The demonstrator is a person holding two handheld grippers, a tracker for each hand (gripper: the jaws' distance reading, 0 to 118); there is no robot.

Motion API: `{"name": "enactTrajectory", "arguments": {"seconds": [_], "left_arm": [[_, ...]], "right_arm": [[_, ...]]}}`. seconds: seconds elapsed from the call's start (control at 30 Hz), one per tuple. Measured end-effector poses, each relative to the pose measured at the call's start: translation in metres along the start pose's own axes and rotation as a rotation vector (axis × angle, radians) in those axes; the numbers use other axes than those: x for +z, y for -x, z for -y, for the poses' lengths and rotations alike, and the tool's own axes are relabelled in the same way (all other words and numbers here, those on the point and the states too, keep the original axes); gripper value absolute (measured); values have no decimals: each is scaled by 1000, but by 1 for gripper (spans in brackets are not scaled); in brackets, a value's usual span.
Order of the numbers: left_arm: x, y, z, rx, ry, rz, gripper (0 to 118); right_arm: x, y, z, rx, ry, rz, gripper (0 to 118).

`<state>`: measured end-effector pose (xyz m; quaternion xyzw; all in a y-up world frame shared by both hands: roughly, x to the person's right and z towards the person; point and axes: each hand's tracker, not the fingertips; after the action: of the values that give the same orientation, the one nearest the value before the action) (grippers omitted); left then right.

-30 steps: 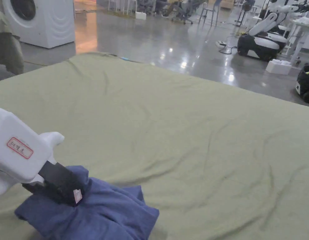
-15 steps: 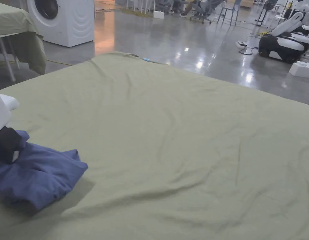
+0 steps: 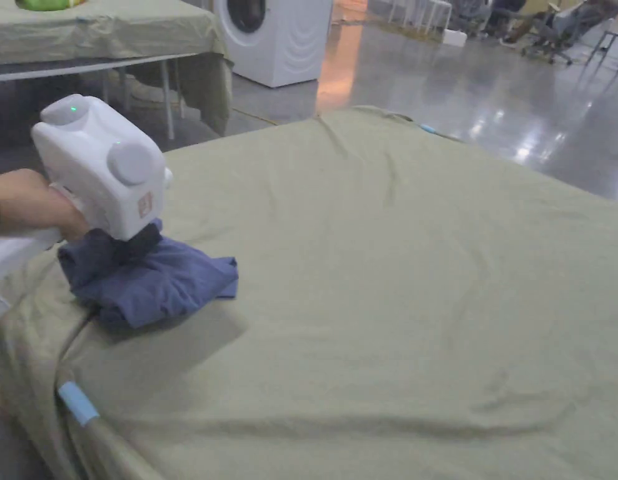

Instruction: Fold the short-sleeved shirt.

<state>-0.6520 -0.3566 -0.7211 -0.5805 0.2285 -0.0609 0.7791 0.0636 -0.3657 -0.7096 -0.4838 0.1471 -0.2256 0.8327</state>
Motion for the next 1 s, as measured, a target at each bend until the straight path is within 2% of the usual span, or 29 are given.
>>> {"name": "enactTrajectory", "arguments": {"seconds": [0.2, 0.23, 0.3, 0.33, 0.43, 0.53, 0.6, 0.63, 0.67, 0.7, 0.73, 0.77, 0.83, 1.0], "left_arm": [[5, -2, 9, -13, -31, -7, 34], [6, -2, 12, -18, -49, -34, 41], [7, 5, 15, -14, -80, -100, 75], [11, 12, 19, 15, -92, -94, 83], [41, 39, 39, 176, -132, 34, 83], [82, 53, 69, 295, -272, 110, 84], [113, 50, 93, 370, -409, 220, 85], [124, 44, 105, 441, -465, 327, 85], [132, 36, 114, 504, -499, 451, 82], [138, 19, 124, 575, -521, 575, 68], [139, 1, 131, 614, -526, 704, 29], [135, -23, 134, 635, -544, 787, 0], [127, -73, 135, 614, -550, 762, 0], [128, -197, 117, 395, -530, 830, 0]], "right_arm": [[-7, 1, -1, 1, 4, -6, 2], [-8, 1, 0, 0, 7, -13, 2], [-9, 1, 1, 4, 19, -20, 2], [-10, 1, 1, 7, 27, -24, 2], [-8, -2, 2, 18, 34, -43, 2], [-3, -10, 1, 16, 24, -55, 2], [1, -15, -1, 12, 17, -65, 2], [4, -17, -1, 13, 9, -70, 2], [8, -19, -1, 17, -2, -71, 2], [12, -20, 0, 27, -19, -66, 2], [17, -22, 0, 41, -37, -54, 2], [22, -23, 1, 57, -62, -46, 2], [33, -26, 3, 71, -97, -21, 2], [66, -33, 9, 115, -238, 43, 2]]}}
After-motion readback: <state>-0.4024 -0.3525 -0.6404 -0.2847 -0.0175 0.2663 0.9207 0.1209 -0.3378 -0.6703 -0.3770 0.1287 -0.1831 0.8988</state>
